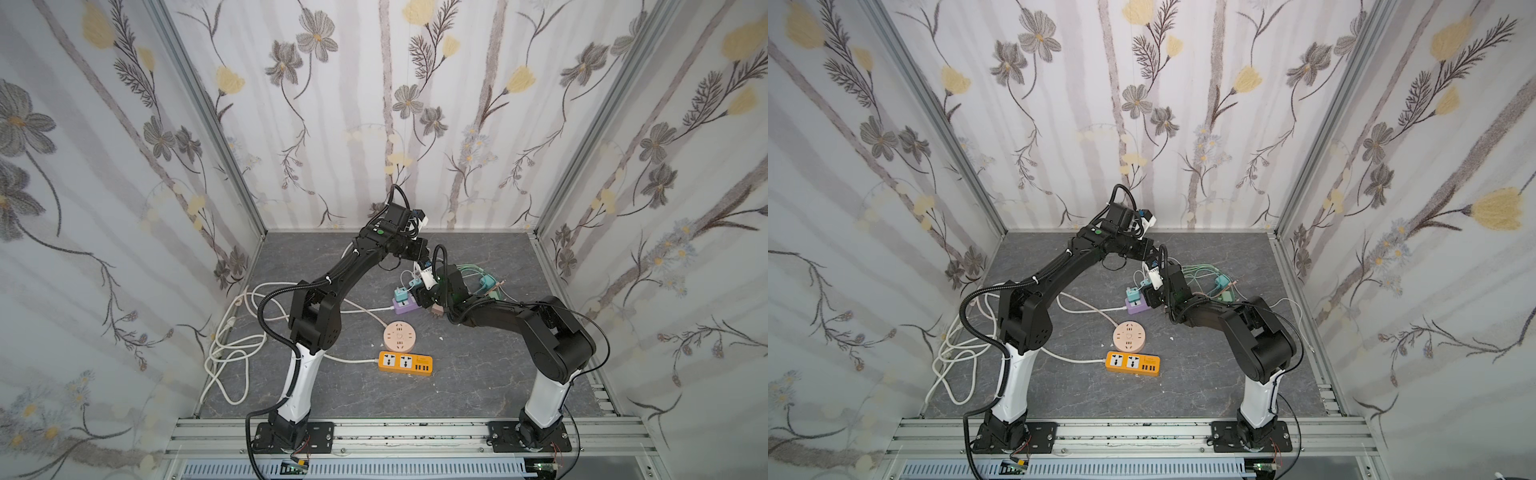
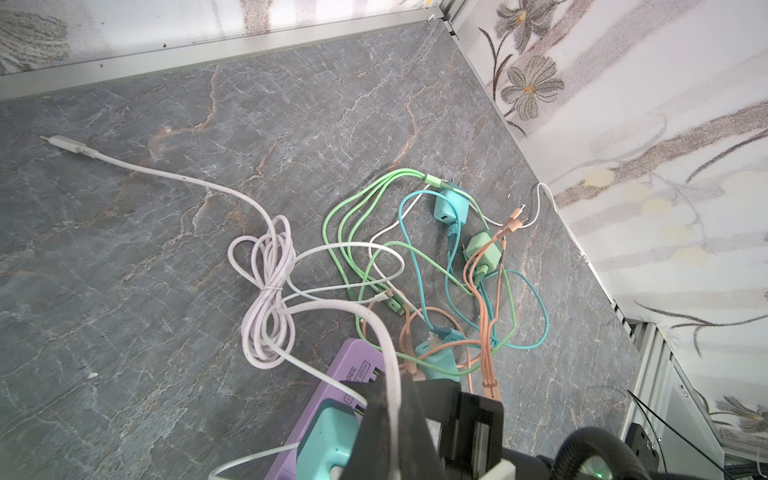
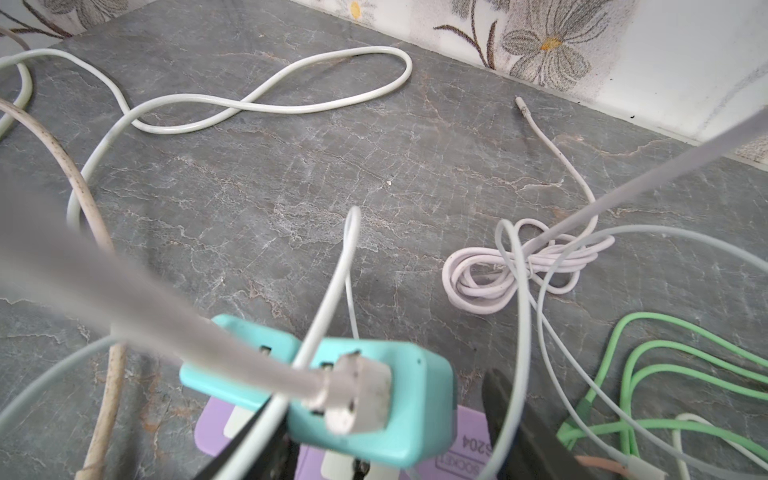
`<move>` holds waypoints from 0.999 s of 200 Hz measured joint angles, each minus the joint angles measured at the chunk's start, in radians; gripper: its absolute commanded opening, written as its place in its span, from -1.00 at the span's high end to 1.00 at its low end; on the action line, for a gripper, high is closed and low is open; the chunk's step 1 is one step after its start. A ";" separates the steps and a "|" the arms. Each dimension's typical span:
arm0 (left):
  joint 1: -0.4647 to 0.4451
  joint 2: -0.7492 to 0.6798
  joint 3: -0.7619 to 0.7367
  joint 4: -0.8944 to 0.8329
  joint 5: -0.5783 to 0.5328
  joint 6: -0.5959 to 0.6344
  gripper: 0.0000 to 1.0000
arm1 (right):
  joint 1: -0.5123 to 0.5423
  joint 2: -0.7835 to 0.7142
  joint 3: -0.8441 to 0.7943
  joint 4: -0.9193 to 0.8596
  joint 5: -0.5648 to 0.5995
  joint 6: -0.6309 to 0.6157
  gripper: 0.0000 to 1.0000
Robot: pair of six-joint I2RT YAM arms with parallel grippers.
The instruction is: Insert the plug
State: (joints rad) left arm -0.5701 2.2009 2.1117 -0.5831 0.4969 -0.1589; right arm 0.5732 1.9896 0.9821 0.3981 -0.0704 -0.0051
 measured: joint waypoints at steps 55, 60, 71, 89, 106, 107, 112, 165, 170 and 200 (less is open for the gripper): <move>0.002 0.000 0.000 0.014 -0.011 0.000 1.00 | 0.008 0.000 0.025 -0.045 0.042 0.019 0.03; 0.002 0.000 0.000 0.014 -0.011 0.000 0.99 | 0.008 -0.005 0.025 -0.052 0.042 0.023 0.06; 0.002 0.000 0.001 0.014 -0.008 0.000 0.84 | 0.008 -0.021 0.024 -0.070 0.042 0.023 0.12; 0.005 0.000 0.007 0.013 -0.006 0.008 0.30 | 0.008 -0.058 0.012 -0.088 0.032 0.034 0.16; 0.016 -0.011 0.007 0.008 -0.006 0.023 -0.12 | 0.006 -0.097 -0.008 -0.087 0.017 0.034 0.17; 0.018 -0.013 0.006 0.008 -0.007 0.024 -0.13 | 0.006 -0.098 -0.008 -0.087 0.016 0.034 0.17; 0.022 -0.021 0.000 0.008 -0.007 0.030 -0.22 | 0.005 -0.109 -0.014 -0.085 0.006 0.029 0.18; 0.113 -0.186 -0.280 0.130 -0.002 0.227 -0.54 | -0.050 -0.182 -0.039 -0.084 -0.082 0.012 0.32; 0.127 -0.184 -0.296 0.139 0.008 0.246 -0.54 | -0.057 -0.188 -0.039 -0.087 -0.088 0.013 0.32; 0.152 -0.141 -0.301 0.154 0.101 0.330 -0.47 | -0.071 -0.232 -0.072 -0.099 -0.114 0.022 0.32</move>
State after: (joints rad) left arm -0.4183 2.0602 1.8111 -0.4294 0.5983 0.1711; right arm 0.5018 1.7573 0.9100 0.2989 -0.1848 0.0166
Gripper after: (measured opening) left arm 0.754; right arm 0.429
